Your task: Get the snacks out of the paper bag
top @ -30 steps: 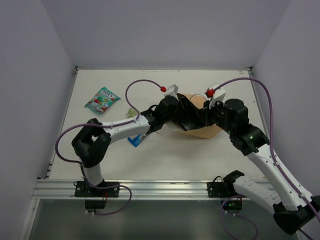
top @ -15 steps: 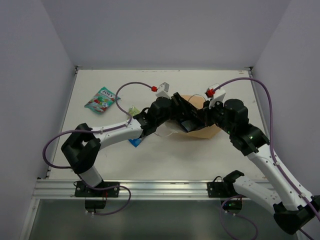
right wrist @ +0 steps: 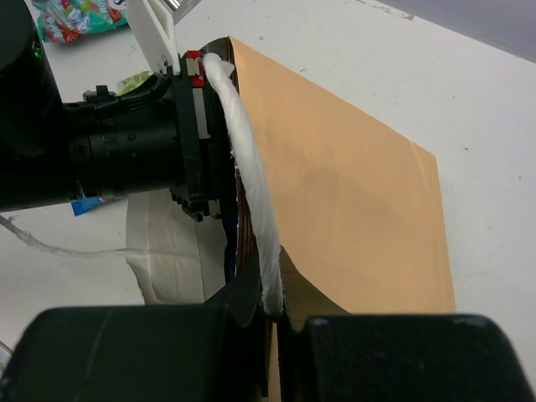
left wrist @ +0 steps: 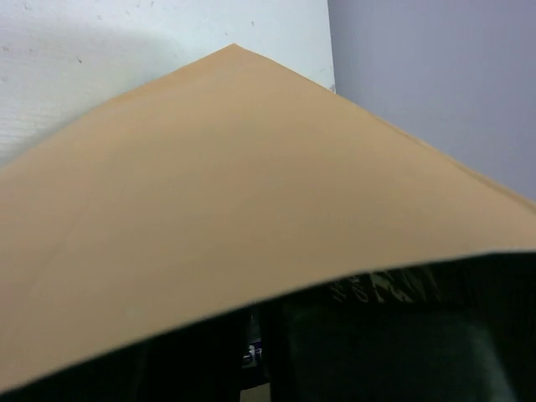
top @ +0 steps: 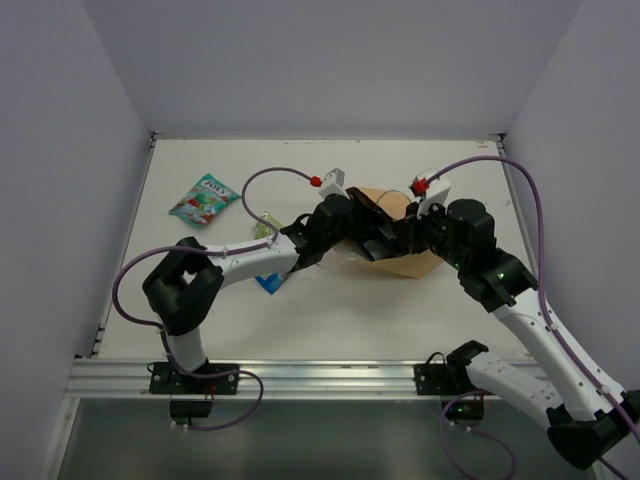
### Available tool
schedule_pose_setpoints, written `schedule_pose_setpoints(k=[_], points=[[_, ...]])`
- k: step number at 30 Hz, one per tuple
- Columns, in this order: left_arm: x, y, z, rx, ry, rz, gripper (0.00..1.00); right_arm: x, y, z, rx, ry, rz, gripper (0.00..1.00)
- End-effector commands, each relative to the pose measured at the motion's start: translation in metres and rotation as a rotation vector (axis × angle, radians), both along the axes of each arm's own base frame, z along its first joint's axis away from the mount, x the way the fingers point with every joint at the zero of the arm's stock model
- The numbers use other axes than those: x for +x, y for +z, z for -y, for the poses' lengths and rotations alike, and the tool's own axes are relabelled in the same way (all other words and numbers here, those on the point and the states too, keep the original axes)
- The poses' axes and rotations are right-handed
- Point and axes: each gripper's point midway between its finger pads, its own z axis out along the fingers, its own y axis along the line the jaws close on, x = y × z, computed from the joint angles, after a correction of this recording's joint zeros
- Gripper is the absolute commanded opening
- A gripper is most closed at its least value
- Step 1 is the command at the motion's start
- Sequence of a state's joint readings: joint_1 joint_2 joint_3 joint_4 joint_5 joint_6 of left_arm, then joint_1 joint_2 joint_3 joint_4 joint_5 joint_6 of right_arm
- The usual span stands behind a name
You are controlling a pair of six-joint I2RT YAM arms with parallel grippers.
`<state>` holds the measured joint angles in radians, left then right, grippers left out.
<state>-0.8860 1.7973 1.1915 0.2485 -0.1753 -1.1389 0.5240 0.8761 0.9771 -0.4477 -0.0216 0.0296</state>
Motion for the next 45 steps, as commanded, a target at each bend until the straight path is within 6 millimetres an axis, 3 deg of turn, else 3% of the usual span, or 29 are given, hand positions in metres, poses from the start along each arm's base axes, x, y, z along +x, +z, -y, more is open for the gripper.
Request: schedule_pose_setpoints(k=[1, 4, 10, 13, 17, 18, 20, 21, 23, 29, 31, 34, 40, 41, 45], points=[[0.008, 0.033, -0.002, -0.028, 0.03, 0.065, 0.07, -0.004, 0.006, -0.006, 0.042, 0.019, 0.016, 0.0], [0.002, 0.05, -0.011, -0.008, 0.014, 0.101, 0.0, -0.002, 0.003, -0.001, 0.028, -0.006, 0.017, 0.0], [-0.025, 0.12, -0.026, 0.013, -0.134, 0.217, 0.0, 0.009, -0.006, 0.019, -0.011, -0.14, 0.009, 0.0], [-0.035, 0.155, -0.053, 0.073, -0.176, 0.274, 0.0, 0.014, -0.008, 0.031, -0.032, -0.21, 0.012, 0.0], [-0.042, 0.191, -0.098, 0.132, -0.244, 0.355, 0.0, 0.015, -0.014, 0.044, -0.065, -0.277, 0.006, 0.0], [-0.027, 0.193, -0.121, 0.148, -0.207, 0.345, 0.0, 0.015, -0.016, 0.046, -0.074, -0.285, 0.003, 0.0], [-0.028, 0.191, -0.143, 0.198, -0.248, 0.333, 0.0, 0.014, -0.016, 0.051, -0.085, -0.307, 0.003, 0.0], [-0.016, 0.207, -0.163, 0.211, -0.203, 0.356, 0.0, 0.014, -0.017, 0.053, -0.092, -0.313, 0.003, 0.0], [-0.016, 0.228, -0.182, 0.251, -0.203, 0.396, 0.0, 0.014, -0.02, 0.057, -0.108, -0.328, 0.0, 0.0], [0.008, 0.291, -0.25, 0.397, 0.013, 0.538, 0.0, 0.009, -0.024, 0.063, -0.121, -0.345, -0.015, 0.0], [0.018, 0.293, -0.264, 0.431, 0.071, 0.536, 0.0, 0.007, -0.023, 0.062, -0.115, -0.338, -0.015, 0.0], [0.038, 0.279, -0.265, 0.45, 0.072, 0.513, 0.0, 0.004, -0.021, 0.063, -0.115, -0.333, -0.011, 0.0], [0.095, 0.217, -0.219, 0.372, -0.069, 0.461, 0.0, 0.003, -0.013, 0.068, -0.13, -0.342, 0.015, 0.0], [0.113, 0.202, -0.207, 0.342, -0.088, 0.449, 0.0, 0.004, -0.012, 0.069, -0.139, -0.343, 0.018, 0.0], [0.145, 0.177, -0.178, 0.26, -0.167, 0.464, 0.0, 0.006, -0.004, 0.073, -0.15, -0.358, 0.039, 0.0]])
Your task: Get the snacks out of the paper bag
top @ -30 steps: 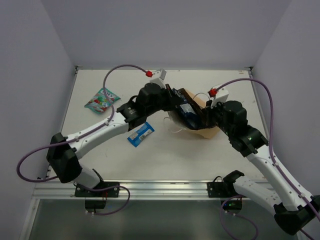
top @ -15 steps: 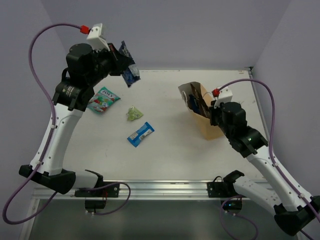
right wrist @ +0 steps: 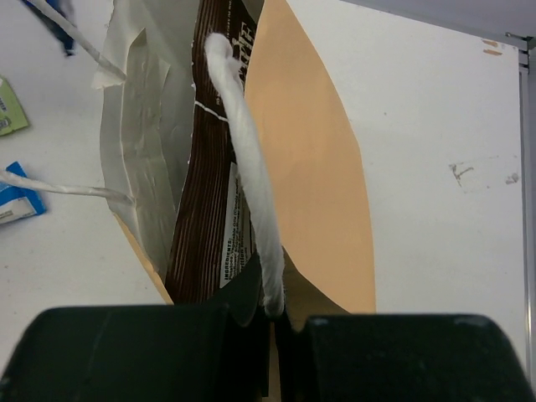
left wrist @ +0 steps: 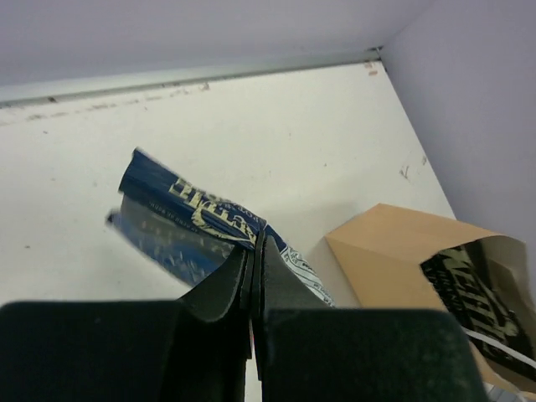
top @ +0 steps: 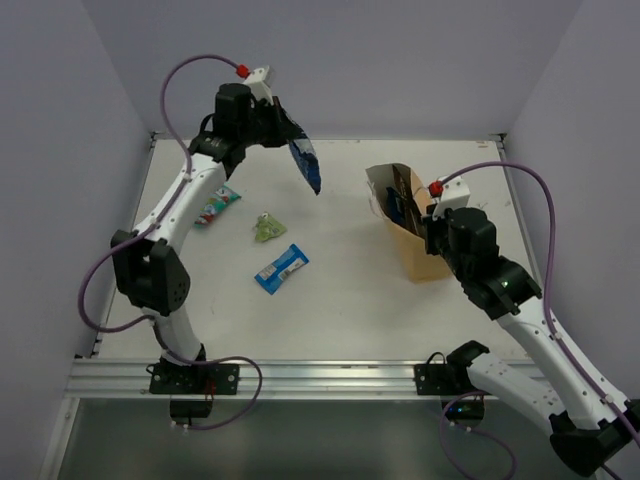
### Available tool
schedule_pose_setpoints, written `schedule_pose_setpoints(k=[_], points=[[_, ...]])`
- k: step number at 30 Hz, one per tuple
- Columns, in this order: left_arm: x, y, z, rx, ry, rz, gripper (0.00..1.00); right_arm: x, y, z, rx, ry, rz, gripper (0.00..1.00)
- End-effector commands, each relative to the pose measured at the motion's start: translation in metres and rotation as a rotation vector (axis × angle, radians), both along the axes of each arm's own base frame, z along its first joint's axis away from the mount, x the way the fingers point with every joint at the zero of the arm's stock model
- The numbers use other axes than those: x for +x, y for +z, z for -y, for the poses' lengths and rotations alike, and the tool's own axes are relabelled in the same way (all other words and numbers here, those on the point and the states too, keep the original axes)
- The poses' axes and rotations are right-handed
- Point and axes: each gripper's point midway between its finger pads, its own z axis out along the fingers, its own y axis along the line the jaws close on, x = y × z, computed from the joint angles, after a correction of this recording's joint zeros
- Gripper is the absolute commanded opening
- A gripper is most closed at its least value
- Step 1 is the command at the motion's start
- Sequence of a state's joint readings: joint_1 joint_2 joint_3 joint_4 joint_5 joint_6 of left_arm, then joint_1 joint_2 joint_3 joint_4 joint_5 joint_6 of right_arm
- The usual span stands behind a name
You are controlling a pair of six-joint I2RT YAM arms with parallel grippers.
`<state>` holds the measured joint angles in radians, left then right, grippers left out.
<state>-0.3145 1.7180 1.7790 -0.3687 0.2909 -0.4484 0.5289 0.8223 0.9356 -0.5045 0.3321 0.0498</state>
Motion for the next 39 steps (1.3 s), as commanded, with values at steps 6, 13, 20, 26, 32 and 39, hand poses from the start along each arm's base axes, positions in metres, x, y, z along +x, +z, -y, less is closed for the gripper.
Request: schedule_pose_setpoints(k=[6, 13, 20, 26, 32, 39], points=[[0.027, -0.06, 0.04, -0.123, -0.174, 0.098, 0.11, 0.003, 0.017, 0.007, -0.044, -0.021, 0.025, 0.0], [-0.038, -0.176, -0.013, -0.035, 0.012, -0.172, 0.85, 0.011, 0.036, 0.001, -0.097, 0.038, 0.073, 0.0], [-0.078, -0.1, -0.036, -0.029, 0.08, -0.128, 1.0, 0.02, 0.046, -0.023, -0.113, 0.153, 0.087, 0.0], [-0.11, -0.029, 0.007, -0.124, -0.048, -0.082, 0.98, 0.019, 0.027, -0.053, -0.14, 0.247, 0.05, 0.0], [-0.142, -0.013, 0.094, -0.168, -0.219, -0.117, 0.92, 0.021, 0.014, -0.066, -0.11, 0.259, 0.019, 0.0], [-0.144, -0.037, 0.147, -0.148, -0.276, -0.197, 0.86, 0.023, 0.009, -0.07, -0.096, 0.243, 0.001, 0.0]])
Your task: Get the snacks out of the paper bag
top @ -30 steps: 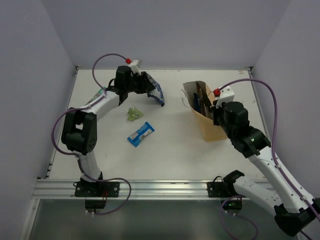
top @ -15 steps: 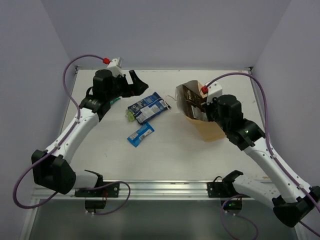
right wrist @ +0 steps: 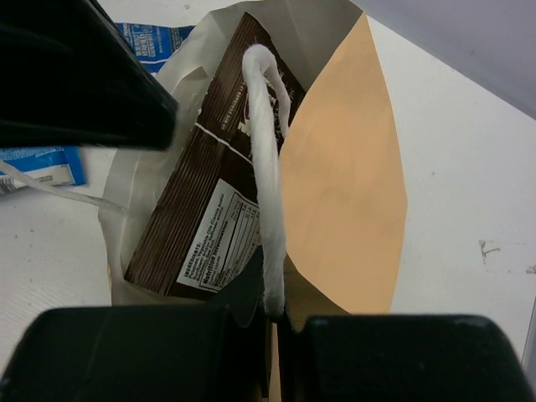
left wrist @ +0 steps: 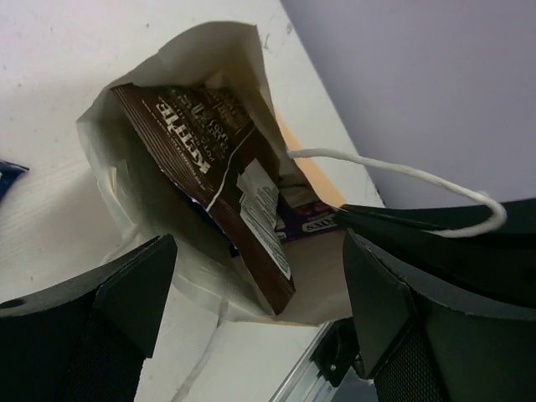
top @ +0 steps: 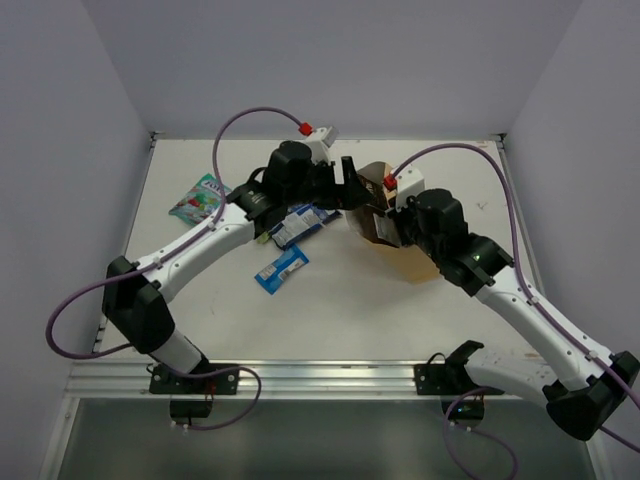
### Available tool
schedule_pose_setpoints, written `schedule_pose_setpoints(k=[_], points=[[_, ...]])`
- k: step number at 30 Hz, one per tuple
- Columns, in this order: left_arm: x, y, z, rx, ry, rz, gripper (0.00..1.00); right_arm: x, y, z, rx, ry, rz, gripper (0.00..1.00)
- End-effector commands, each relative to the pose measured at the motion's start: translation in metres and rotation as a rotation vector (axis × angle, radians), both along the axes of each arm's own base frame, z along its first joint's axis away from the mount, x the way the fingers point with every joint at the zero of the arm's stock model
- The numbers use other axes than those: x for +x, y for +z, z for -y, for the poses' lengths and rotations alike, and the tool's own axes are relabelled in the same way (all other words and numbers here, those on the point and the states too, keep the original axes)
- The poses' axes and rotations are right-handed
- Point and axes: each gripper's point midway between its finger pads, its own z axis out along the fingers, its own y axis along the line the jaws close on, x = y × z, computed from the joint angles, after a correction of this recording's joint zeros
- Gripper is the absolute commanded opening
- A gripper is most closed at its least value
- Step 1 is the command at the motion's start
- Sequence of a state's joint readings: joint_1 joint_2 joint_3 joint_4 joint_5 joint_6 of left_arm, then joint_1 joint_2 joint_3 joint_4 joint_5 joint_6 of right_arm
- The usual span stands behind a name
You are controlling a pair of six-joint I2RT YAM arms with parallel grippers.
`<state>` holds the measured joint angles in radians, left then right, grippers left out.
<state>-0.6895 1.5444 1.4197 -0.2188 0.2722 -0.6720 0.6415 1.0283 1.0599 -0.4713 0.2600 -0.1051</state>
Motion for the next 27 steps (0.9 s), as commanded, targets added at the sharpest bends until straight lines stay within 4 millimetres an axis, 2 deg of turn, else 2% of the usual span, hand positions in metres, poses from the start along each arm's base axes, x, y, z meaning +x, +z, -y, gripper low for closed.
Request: schedule_pose_setpoints(k=[1, 3, 8, 11, 12, 13, 14, 16, 17, 18, 20, 21, 23, 25, 26, 27], points=[[0.004, -0.001, 0.018, -0.001, 0.007, -0.036, 0.86, 0.003, 0.005, -0.01, 0.045, 0.005, 0.013, 0.0], [0.002, -0.007, 0.029, 0.015, -0.004, -0.044, 0.83, 0.002, 0.005, -0.011, 0.054, 0.006, 0.014, 0.0], [0.004, -0.049, 0.045, 0.067, -0.009, -0.126, 0.79, 0.0, 0.004, -0.01, 0.066, 0.002, 0.013, 0.0], [0.007, -0.064, 0.05, 0.088, -0.004, -0.145, 0.69, 0.0, 0.004, -0.01, 0.074, -0.003, 0.013, 0.0], [0.008, -0.067, 0.052, 0.092, -0.007, -0.147, 0.58, -0.001, 0.003, -0.01, 0.074, -0.005, 0.012, 0.0], [0.009, -0.07, 0.053, 0.097, -0.007, -0.153, 0.51, 0.0, 0.003, -0.009, 0.074, -0.009, 0.011, 0.0], [0.008, -0.071, 0.053, 0.097, -0.01, -0.155, 0.33, 0.0, 0.002, -0.009, 0.076, -0.015, 0.011, 0.0], [0.008, -0.063, 0.052, 0.095, -0.009, -0.14, 0.14, 0.001, -0.002, -0.006, 0.067, -0.031, 0.009, 0.0], [0.008, -0.057, 0.05, 0.091, -0.008, -0.128, 0.01, 0.001, -0.004, -0.005, 0.062, -0.038, 0.007, 0.0], [0.007, -0.04, 0.048, 0.079, -0.003, -0.103, 0.0, 0.002, -0.009, -0.001, 0.048, -0.055, 0.003, 0.0], [0.006, -0.021, 0.044, 0.074, -0.012, -0.064, 0.0, 0.002, -0.015, 0.002, 0.039, -0.073, -0.007, 0.0], [0.003, 0.007, 0.042, 0.055, -0.023, -0.02, 0.0, 0.002, -0.021, 0.004, 0.028, -0.09, -0.017, 0.0], [0.0, 0.036, 0.037, 0.033, -0.029, 0.031, 0.0, 0.003, -0.028, 0.008, 0.013, -0.108, -0.025, 0.0], [-0.007, 0.08, 0.026, -0.004, -0.029, 0.107, 0.0, 0.003, -0.036, 0.012, -0.002, -0.128, -0.037, 0.0], [-0.008, 0.092, 0.021, -0.013, -0.025, 0.128, 0.0, 0.002, -0.038, 0.013, -0.009, -0.135, -0.042, 0.0], [-0.012, 0.121, 0.011, -0.046, -0.017, 0.177, 0.0, 0.002, -0.042, 0.015, -0.018, -0.143, -0.049, 0.0]])
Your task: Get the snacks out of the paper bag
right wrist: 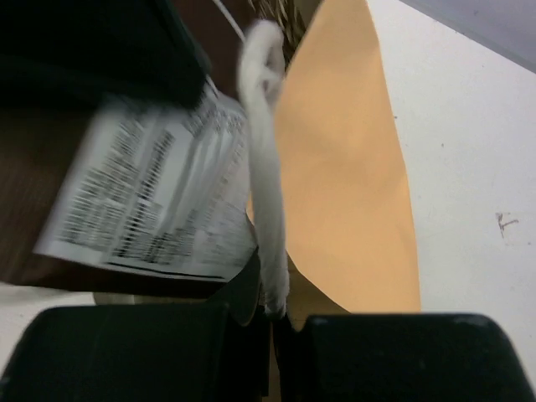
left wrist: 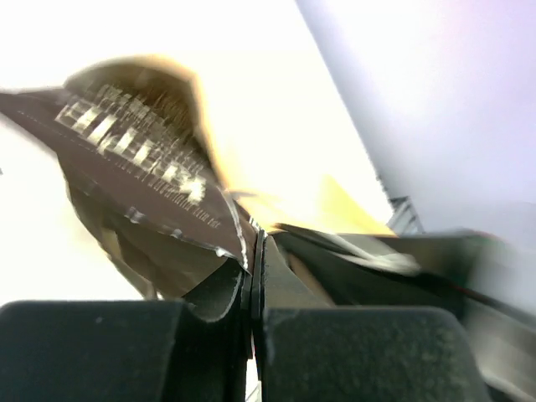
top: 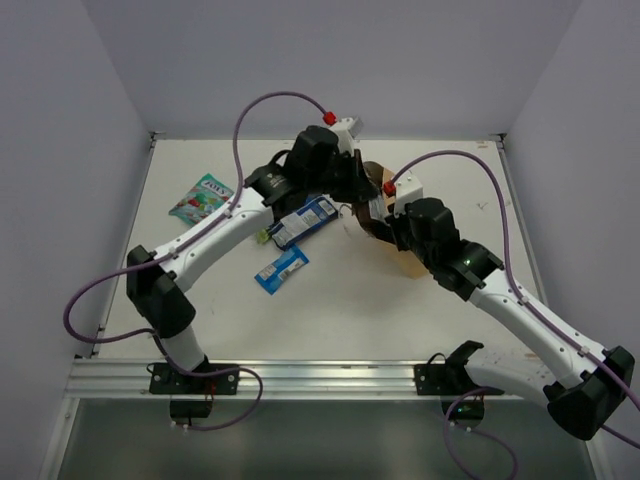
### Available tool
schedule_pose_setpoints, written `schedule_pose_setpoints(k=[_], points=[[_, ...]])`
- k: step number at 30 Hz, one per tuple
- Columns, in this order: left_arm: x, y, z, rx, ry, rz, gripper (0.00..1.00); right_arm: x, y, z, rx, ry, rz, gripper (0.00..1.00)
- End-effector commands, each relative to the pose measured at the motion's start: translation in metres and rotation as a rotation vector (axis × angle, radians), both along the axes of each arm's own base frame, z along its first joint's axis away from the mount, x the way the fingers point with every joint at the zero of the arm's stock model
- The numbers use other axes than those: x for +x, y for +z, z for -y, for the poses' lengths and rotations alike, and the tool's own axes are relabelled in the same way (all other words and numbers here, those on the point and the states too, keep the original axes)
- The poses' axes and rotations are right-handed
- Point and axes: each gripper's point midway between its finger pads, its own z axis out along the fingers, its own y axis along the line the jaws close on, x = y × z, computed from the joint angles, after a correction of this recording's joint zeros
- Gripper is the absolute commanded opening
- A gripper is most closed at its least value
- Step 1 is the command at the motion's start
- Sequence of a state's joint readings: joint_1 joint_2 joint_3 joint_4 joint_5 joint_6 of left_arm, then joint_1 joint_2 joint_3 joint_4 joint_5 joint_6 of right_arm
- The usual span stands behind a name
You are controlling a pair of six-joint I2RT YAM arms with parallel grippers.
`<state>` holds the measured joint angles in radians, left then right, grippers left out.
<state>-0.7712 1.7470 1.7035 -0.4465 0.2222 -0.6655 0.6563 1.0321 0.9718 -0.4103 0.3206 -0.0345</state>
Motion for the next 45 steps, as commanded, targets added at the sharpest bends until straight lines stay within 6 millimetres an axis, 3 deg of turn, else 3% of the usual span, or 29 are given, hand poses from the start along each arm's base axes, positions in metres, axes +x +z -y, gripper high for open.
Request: schedule_pose_setpoints(k=[1, 3, 5, 9, 11, 12, 15, 17, 19, 22, 26, 30, 36, 38, 39, 42, 43, 45], points=[[-0.01, 0.145, -0.043, -0.167, 0.03, 0.278, 0.0, 0.001, -0.017, 0.016, -0.045, -0.087, -0.025, 0.0], [-0.016, 0.176, -0.064, -0.209, 0.043, 0.324, 0.0, 0.0, -0.021, 0.019, -0.055, -0.096, -0.029, 0.0], [-0.008, 0.194, -0.093, -0.222, 0.097, 0.357, 0.0, -0.002, -0.023, 0.023, -0.066, -0.105, -0.034, 0.0], [-0.013, 0.253, -0.156, -0.274, 0.201, 0.491, 0.0, -0.005, -0.025, 0.028, -0.082, -0.12, -0.041, 0.0], [-0.019, 0.273, -0.17, -0.286, 0.226, 0.546, 0.0, -0.005, -0.027, 0.03, -0.09, -0.125, -0.046, 0.0], [-0.025, 0.292, -0.18, -0.299, 0.256, 0.597, 0.0, -0.005, -0.027, 0.032, -0.093, -0.13, -0.046, 0.0], [-0.022, 0.305, -0.206, -0.243, 0.368, 0.656, 0.0, -0.007, -0.025, 0.034, -0.098, -0.137, -0.046, 0.0], [-0.013, 0.3, -0.218, -0.18, 0.433, 0.67, 0.0, -0.008, -0.023, 0.037, -0.103, -0.141, -0.049, 0.0], [0.004, 0.283, -0.231, -0.095, 0.512, 0.659, 0.0, -0.011, -0.016, 0.039, -0.1, -0.141, -0.046, 0.0], [0.031, 0.252, -0.234, -0.001, 0.561, 0.621, 0.0, -0.017, -0.005, 0.041, -0.067, -0.153, -0.045, 0.0], [0.072, 0.209, -0.221, 0.081, 0.547, 0.58, 0.0, -0.025, 0.012, 0.044, -0.034, -0.141, -0.03, 0.0], [0.13, 0.162, -0.198, 0.109, 0.502, 0.535, 0.0, -0.032, 0.027, 0.045, -0.005, -0.126, -0.01, 0.0], [0.209, 0.126, -0.177, 0.082, 0.44, 0.587, 0.0, -0.037, 0.025, 0.047, -0.01, -0.109, -0.011, 0.0], [0.222, 0.112, -0.179, 0.052, 0.427, 0.606, 0.0, -0.038, 0.022, 0.047, -0.016, -0.104, -0.017, 0.0], [0.227, 0.087, -0.178, 0.014, 0.4, 0.598, 0.0, -0.038, 0.021, 0.047, -0.016, -0.105, -0.018, 0.0], [0.243, 0.047, -0.211, -0.064, 0.453, 0.551, 0.0, -0.038, 0.019, 0.045, -0.019, -0.095, -0.024, 0.0], [0.242, 0.002, -0.218, -0.025, 0.457, 0.48, 0.08, -0.037, 0.019, 0.044, -0.022, -0.091, -0.025, 0.0], [0.242, -0.046, -0.235, 0.019, 0.475, 0.397, 0.19, -0.037, 0.019, 0.043, -0.018, -0.086, -0.026, 0.0]])
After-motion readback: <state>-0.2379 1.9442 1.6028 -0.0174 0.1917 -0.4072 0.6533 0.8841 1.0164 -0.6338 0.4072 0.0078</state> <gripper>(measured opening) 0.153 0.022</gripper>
